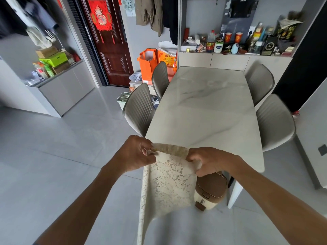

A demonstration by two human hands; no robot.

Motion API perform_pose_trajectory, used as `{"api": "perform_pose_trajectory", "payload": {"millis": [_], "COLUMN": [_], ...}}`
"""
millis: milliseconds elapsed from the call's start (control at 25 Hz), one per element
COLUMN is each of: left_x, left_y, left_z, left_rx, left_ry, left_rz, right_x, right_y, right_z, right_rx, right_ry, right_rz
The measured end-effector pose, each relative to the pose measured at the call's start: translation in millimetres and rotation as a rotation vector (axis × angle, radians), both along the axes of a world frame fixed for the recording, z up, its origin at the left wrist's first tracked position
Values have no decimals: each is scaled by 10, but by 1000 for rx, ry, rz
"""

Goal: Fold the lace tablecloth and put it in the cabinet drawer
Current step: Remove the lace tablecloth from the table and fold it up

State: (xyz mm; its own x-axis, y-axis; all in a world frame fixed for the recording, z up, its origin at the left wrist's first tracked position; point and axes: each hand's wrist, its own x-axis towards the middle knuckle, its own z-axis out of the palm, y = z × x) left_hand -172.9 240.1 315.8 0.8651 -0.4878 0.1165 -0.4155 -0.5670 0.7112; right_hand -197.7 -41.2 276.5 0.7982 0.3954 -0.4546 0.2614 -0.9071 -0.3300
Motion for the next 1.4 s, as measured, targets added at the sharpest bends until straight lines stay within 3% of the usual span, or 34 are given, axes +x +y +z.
{"api": "perform_pose_trajectory", "payload": {"millis": [160,280,360,480,600,760,840,920,1040,1080,1240,1400], "left_x": [22,67,111,154,259,450,498,507,477,479,558,599], "left_y": [133,256,361,452,542,707,734,731,674,645,554,555], "left_z": [73,110,118,133,164,204,199,170,125,118,140,102], "left_rx": [0,17,13,51,96,165,203,216,231,224,156,18], "left_ry": [-63,-136,-166,-186,-195,-195,-186,-191,-180,-172,-130,26], "left_rz": [2,14,32,55,80,153,201,216,194,180,171,270], "right_x": [-45,-42,-80,-103,-89,-94,-93,-67,-37,-52,-91,-69], "right_y": [65,-74,-223,-365,-496,-572,-548,-573,-691,-706,-762,-823], "right_z": [-41,-140,-229,-337,-241,156,365,529,562,523,336,392], "right_rx": [-21,-160,-183,-53,135,607,690,479,-60,-101,143,361], "right_ry": [25,96,30,-109,-60,-6,-10,-142,-354,-384,-456,-493], "right_rz": [-14,-55,-93,-183,-238,-363,-342,-261,-131,-112,-179,-325]}}
